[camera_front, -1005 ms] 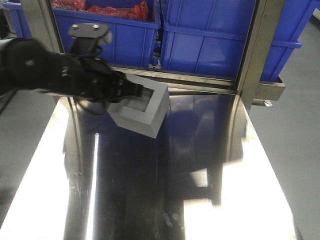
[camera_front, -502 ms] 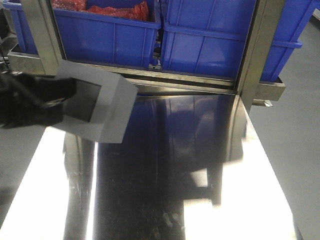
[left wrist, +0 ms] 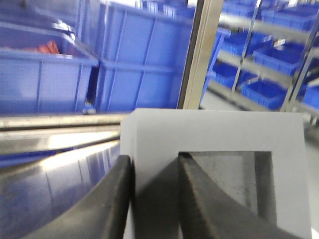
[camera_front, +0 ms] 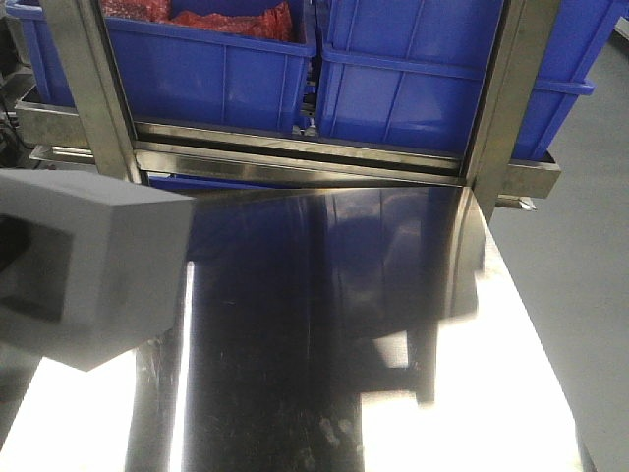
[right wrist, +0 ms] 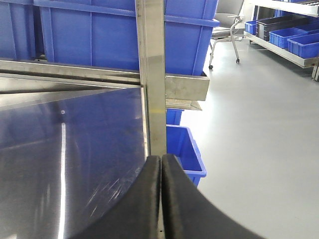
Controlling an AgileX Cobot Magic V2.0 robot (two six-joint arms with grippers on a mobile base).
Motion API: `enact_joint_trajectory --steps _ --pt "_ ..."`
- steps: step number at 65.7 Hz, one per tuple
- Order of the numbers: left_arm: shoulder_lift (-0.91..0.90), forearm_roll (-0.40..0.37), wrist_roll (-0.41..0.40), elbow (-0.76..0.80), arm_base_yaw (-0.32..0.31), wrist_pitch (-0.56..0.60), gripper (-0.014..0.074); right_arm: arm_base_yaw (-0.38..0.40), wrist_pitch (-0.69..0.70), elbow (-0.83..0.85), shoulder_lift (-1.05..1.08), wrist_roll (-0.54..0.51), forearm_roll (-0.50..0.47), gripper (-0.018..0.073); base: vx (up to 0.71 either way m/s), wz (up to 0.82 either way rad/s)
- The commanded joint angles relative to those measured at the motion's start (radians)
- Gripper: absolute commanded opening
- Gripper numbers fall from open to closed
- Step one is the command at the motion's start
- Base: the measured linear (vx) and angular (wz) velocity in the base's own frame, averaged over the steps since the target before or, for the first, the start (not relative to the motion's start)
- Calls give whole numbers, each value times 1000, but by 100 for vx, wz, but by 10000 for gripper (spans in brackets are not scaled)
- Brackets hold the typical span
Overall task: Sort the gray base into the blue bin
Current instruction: 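Raise the held gray block up close to the robot body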
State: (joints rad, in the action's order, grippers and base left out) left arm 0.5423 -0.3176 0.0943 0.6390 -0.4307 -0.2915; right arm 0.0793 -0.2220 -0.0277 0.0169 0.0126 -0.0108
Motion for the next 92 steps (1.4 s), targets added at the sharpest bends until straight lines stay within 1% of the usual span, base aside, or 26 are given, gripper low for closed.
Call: enact_joint_trajectory --steps 1,15,23,92 --pt "-68 -24 -3 -18 -5 138 4 1 75 -1 -3 -13 5 -5 0 0" --pt "-194 -32 -3 -100 -5 142 4 1 75 -1 -3 -13 5 -5 0 0" --pt "-233 -32 -3 -111 -5 141 4 1 75 -1 -3 -13 5 -5 0 0" --pt "-239 -32 -3 -111 -5 139 4 1 75 -1 -3 -13 5 -5 0 0"
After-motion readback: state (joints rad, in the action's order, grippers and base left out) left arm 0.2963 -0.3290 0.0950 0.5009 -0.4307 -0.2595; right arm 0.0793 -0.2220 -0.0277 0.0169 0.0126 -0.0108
